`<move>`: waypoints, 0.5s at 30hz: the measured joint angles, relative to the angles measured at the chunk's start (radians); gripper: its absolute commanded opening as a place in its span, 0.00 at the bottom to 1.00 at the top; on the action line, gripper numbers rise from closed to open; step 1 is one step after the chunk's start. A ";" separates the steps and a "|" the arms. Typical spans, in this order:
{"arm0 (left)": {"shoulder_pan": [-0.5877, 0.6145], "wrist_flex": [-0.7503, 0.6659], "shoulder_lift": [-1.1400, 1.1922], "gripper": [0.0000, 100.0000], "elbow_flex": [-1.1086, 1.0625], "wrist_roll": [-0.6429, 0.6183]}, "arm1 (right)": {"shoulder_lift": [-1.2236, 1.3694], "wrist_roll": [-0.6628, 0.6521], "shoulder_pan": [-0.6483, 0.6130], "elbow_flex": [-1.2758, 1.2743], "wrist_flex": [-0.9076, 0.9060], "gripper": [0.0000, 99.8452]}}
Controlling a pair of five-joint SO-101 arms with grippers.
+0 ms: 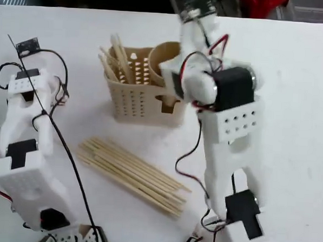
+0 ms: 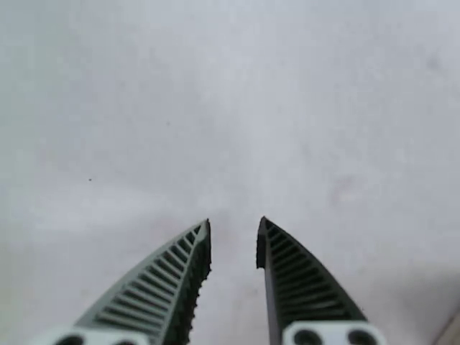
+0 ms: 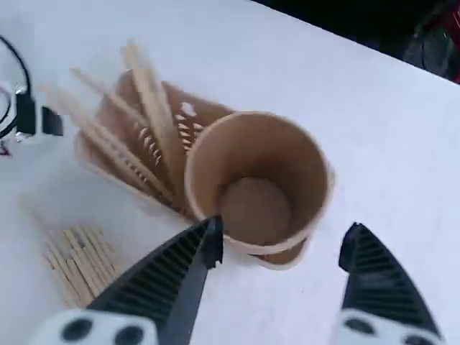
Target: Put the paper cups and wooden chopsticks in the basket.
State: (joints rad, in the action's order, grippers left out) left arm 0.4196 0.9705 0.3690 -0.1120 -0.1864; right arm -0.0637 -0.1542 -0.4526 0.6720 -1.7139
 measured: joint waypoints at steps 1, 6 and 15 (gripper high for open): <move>0.000 0.000 0.000 0.12 0.000 0.000 | -0.020 -0.018 -0.028 -0.028 0.000 0.26; 0.000 0.000 0.000 0.12 0.000 0.000 | -0.146 -0.155 -0.195 -0.264 0.000 0.26; 0.041 -0.064 0.000 0.12 0.000 0.000 | -0.308 -0.255 -0.368 -0.996 0.259 0.05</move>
State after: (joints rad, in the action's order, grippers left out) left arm 0.4611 0.9060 0.3690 -0.1120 -0.1864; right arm -0.3721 -0.4089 -0.8209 -0.3237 -1.4546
